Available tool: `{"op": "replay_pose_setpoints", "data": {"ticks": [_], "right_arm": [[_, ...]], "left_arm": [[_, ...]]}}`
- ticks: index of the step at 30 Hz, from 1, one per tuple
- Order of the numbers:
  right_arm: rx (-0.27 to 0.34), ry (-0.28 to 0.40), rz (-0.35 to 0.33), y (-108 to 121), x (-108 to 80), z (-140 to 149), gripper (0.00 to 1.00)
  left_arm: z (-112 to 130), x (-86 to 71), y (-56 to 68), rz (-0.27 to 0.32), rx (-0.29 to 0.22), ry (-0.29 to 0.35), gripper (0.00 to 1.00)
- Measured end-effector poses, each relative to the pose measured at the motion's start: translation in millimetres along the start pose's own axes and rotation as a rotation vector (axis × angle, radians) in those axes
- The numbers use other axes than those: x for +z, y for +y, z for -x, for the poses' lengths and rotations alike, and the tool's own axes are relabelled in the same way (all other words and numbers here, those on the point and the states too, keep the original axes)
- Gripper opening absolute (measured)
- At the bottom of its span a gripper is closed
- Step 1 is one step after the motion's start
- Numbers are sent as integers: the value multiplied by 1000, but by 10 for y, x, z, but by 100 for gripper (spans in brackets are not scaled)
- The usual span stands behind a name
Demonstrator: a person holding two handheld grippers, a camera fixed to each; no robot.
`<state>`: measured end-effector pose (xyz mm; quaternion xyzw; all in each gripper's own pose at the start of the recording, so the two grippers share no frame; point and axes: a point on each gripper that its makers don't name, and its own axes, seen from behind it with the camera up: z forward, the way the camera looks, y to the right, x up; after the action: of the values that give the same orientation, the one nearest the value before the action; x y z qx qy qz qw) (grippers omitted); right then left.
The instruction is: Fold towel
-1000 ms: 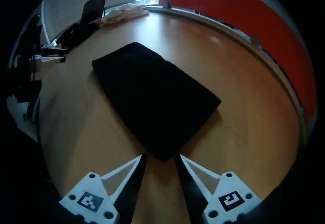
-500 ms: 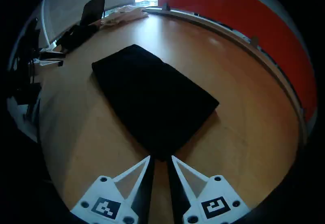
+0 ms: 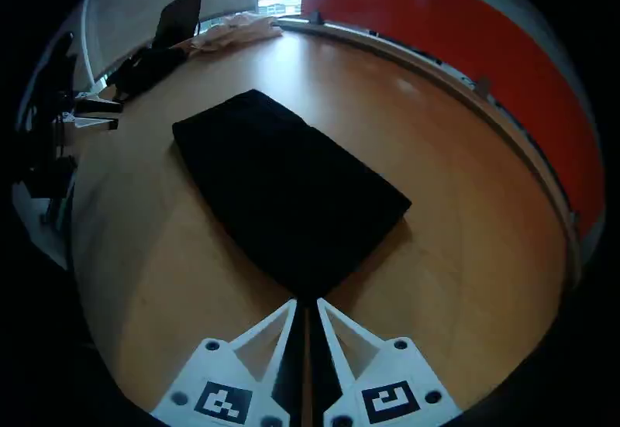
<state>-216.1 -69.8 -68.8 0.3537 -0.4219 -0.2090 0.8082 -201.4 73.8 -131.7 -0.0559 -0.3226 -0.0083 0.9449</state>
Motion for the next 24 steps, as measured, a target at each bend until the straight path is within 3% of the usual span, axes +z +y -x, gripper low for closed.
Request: {"op": "replay_pose_setpoints", "data": {"ticks": [11,24], "right_arm": [[-7,21,12,15,-55,-42,2],[14,64,61,145,-276,-195,2]], "left_arm": [[-29,7,1,-1,1,3,95],[-65,-9,12,-1,-3,13,95]]}}
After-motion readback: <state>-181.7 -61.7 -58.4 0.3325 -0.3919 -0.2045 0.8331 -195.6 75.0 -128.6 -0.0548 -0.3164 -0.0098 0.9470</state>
